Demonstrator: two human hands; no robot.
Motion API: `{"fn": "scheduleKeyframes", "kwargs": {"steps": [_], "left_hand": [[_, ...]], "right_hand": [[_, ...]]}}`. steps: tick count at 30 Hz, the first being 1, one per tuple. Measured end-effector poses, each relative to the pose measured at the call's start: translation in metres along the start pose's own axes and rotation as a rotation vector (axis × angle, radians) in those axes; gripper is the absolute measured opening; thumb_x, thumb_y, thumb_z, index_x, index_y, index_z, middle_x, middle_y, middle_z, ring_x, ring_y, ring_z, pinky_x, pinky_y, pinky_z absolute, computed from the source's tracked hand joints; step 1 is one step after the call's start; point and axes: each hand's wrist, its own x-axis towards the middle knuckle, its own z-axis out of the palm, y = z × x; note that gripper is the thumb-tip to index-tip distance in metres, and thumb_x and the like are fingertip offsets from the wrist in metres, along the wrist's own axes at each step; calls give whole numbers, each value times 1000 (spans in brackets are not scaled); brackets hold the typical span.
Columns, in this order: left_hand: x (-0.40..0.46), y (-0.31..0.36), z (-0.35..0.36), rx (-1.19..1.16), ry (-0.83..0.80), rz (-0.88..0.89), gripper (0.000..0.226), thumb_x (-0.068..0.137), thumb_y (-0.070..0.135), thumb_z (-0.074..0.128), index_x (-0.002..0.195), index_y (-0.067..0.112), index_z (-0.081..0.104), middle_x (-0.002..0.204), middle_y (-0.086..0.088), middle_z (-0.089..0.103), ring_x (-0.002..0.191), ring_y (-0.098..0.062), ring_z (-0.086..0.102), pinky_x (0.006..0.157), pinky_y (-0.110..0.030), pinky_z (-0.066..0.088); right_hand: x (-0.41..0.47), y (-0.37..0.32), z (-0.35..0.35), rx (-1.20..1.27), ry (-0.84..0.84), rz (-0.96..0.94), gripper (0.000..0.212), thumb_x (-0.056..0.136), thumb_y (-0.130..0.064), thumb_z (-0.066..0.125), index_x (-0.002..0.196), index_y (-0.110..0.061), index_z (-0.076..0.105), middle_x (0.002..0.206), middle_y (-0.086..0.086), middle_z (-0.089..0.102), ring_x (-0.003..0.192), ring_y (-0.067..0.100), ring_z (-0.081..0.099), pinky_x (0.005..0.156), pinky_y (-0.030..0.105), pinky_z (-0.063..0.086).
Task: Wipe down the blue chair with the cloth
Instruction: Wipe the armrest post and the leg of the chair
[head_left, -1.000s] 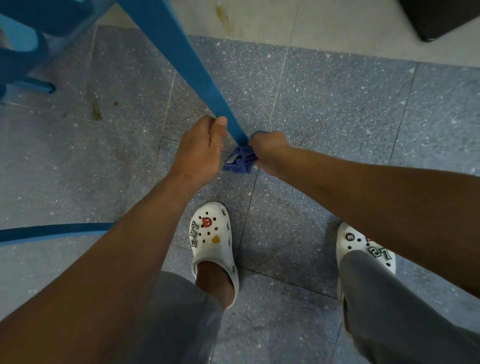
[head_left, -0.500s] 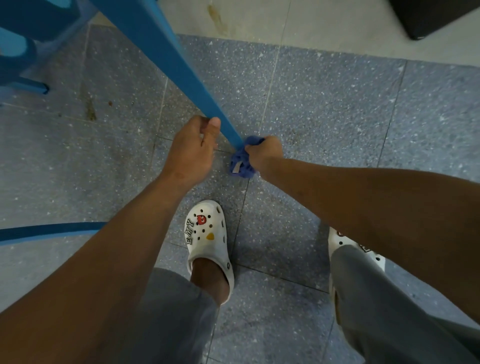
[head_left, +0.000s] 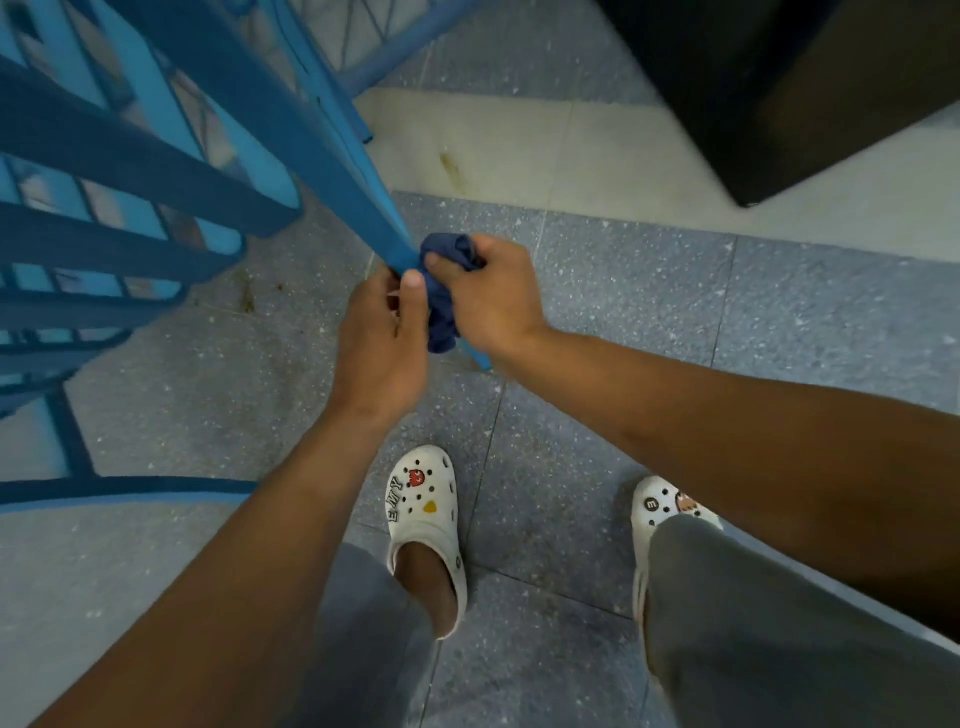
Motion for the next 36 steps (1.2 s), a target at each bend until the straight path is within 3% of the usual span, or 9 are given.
{"fn": "scheduleKeyframes", "kwargs": {"steps": [3,7,12,17,21,24,28,33,36], "left_hand": [[-13,29,-25,-82,20,7,33,109,36,36,119,17,62,96,6,67,84,1,63,65,-11,45],[-37,68,-55,-127,65,61,33,109,34,37,140,30,48,128,22,57,115,17,52,89,0,37],[-59,113,-90,-177,113,96,40,108,38,39,146,43,31,131,38,42,121,27,40,96,3,31],[-79,149,-127,-146,169,116,41,106,45,38,146,47,31,127,44,39,114,35,33,90,9,26],[-89,167,-151,-137,169,133,49,104,50,38,152,40,34,147,24,42,124,25,37,97,2,30],[-96,176,-165,-140,186,155,50,104,49,42,153,41,33,152,20,40,137,9,37,117,-27,35],[-118,196,-185,-89,223,196,57,100,48,52,154,37,33,152,21,39,139,4,38,116,-40,40],[-152,237,-222,117,432,474,43,96,30,65,137,22,56,130,15,57,122,7,50,102,-13,41],[-160,262,-248,205,665,747,21,93,11,67,113,7,68,108,6,64,102,-8,62,92,-22,48]], "right_hand": [[-14,-47,-3,32,-16,-83,21,90,-14,73,81,4,66,68,11,63,62,12,55,58,32,49],[-32,-98,-2,71,-26,-135,15,90,-14,74,82,-1,74,72,8,71,66,10,61,64,31,54],[-54,-153,-2,113,-38,-217,10,90,-14,75,89,-5,79,78,3,76,73,10,69,71,32,60],[-81,-204,-4,57,-23,-285,20,89,-23,71,75,-9,73,71,4,74,69,16,70,69,46,59],[-108,-235,-9,40,-55,-347,14,85,-11,60,76,-5,69,69,11,69,61,14,59,62,47,54],[-126,-258,-13,70,-96,-445,16,87,-4,58,90,-9,73,82,12,74,69,12,65,66,40,57],[-140,-279,-18,110,-65,-547,25,87,1,62,105,-15,68,90,-6,72,81,3,68,72,23,57],[-161,-299,-36,187,-135,-759,23,95,0,60,105,-20,68,90,-8,71,84,6,69,73,23,55],[-167,-316,-38,193,-250,-823,21,101,-6,55,114,-16,67,93,-8,70,85,5,66,73,22,52]]}}
